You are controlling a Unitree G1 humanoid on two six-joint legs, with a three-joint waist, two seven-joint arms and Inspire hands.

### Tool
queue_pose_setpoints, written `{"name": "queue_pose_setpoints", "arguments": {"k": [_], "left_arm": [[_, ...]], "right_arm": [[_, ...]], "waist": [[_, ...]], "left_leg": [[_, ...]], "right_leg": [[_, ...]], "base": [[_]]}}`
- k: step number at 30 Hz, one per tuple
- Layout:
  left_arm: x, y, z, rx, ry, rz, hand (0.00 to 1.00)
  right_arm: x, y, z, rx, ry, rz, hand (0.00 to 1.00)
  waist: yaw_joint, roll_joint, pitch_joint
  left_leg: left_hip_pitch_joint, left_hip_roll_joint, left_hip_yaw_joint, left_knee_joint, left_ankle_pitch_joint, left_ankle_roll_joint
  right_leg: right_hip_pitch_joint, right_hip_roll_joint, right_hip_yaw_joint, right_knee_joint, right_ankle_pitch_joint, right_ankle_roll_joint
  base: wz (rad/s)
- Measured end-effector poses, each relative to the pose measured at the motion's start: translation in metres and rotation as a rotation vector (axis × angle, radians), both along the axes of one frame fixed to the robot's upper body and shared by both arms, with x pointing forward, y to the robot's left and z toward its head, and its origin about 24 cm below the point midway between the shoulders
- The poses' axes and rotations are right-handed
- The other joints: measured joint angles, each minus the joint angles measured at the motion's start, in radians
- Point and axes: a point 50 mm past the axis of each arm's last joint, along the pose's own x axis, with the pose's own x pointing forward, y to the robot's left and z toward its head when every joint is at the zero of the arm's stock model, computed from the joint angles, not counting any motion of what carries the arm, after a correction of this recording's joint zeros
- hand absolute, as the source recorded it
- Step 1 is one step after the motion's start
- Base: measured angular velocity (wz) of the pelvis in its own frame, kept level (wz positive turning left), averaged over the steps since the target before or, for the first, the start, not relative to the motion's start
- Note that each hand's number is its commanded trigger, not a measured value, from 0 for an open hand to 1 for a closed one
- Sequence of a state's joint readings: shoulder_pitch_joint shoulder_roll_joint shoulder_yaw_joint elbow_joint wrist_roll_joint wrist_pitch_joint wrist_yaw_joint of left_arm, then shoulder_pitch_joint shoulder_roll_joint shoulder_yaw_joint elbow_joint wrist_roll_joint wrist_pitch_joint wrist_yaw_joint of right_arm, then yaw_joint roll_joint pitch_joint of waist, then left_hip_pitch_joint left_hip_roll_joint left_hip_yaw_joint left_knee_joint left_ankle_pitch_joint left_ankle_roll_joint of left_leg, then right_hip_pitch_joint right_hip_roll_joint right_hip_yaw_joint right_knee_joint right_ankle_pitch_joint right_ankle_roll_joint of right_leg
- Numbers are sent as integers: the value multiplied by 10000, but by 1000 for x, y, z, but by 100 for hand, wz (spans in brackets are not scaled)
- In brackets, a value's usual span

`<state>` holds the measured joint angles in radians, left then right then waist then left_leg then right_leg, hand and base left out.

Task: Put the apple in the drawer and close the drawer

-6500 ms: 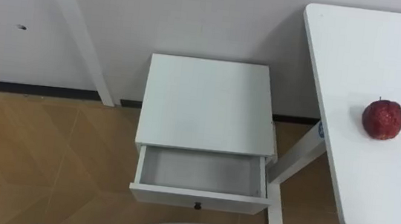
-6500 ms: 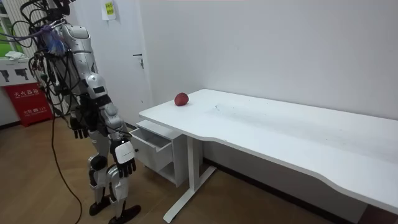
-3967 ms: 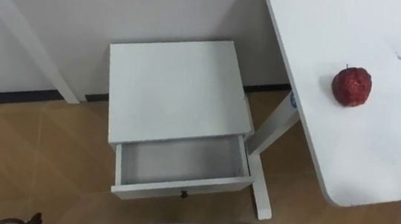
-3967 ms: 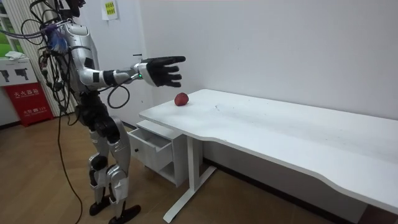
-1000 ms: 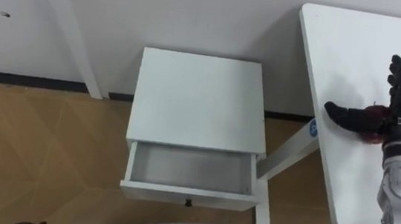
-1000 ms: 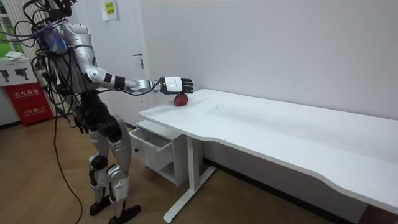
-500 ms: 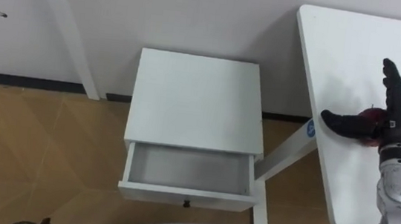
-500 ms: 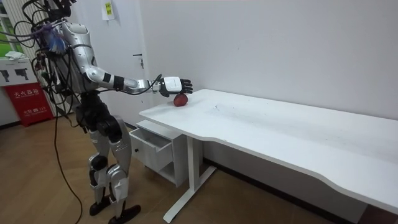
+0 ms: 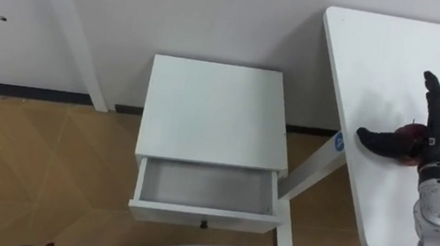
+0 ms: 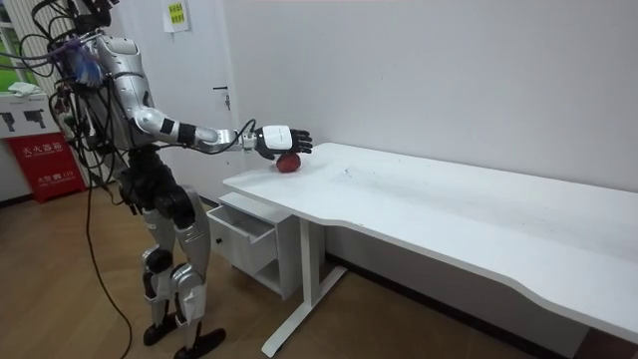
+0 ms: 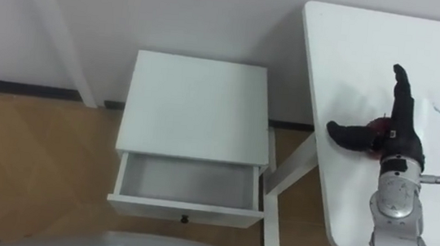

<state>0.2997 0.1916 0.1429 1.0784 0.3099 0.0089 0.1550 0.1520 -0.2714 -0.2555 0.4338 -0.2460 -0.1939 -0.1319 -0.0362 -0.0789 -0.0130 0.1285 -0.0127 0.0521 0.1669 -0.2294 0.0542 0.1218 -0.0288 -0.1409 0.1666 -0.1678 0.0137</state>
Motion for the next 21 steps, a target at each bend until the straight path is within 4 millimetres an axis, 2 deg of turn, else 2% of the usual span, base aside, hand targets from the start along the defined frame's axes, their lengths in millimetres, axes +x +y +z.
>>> {"name": "queue_pose_setpoints", "arguments": {"k": [4, 6, 14, 15, 16, 17, 21], "left_arm": [[-1, -1, -1, -163, 132, -47, 0], [-1, -2, -1, -295, 199, -53, 0], [3, -2, -1, -380, 127, -119, 0], [3, -2, -1, -376, 127, -137, 0], [4, -2, -1, -376, 119, -143, 0], [4, -2, -1, -374, 117, -143, 0], [6, -2, -1, -324, 98, -257, 0]], "right_arm": [[-18, -5, -17, 444, 935, -583, 0], [-18, 3, -21, 932, 738, -620, 0], [-18, 3, -20, 928, 676, -674, 0], [-18, 3, -20, 929, 677, -673, 5], [-18, 3, -20, 930, 677, -673, 69], [-18, 3, -21, 930, 681, -672, 100], [-18, 1, -19, 856, 547, -744, 100]], "waist": [[-46, 30, 1], [-154, 98, 4], [-167, 96, 7], [-172, 95, 8], [-174, 94, 8], [-176, 93, 9], [-180, 99, 6]], "left_leg": [[1, 1, 25, -3, 0, 0], [3, 1, 31, -9, 0, 0], [5, 2, 35, -10, 0, 0], [5, 1, 40, -14, -1, 1], [5, 1, 42, -17, -1, 2], [5, 1, 61, -20, -2, 3], [4, 2, 137, -24, -1, 3]], "right_leg": [[-11, -1, 11, 2, 0, 0], [-28, 2, 74, 7, 0, 0], [-29, 7, 76, 15, 1, -1], [-34, 5, 77, 15, 1, -1], [-37, 5, 79, 16, 1, -1], [-42, 6, 88, 13, 1, 0], [-51, 8, 62, 8, 1, 0]], "base": [[-1], [-6], [0], [0], [0], [0], [0]]}}
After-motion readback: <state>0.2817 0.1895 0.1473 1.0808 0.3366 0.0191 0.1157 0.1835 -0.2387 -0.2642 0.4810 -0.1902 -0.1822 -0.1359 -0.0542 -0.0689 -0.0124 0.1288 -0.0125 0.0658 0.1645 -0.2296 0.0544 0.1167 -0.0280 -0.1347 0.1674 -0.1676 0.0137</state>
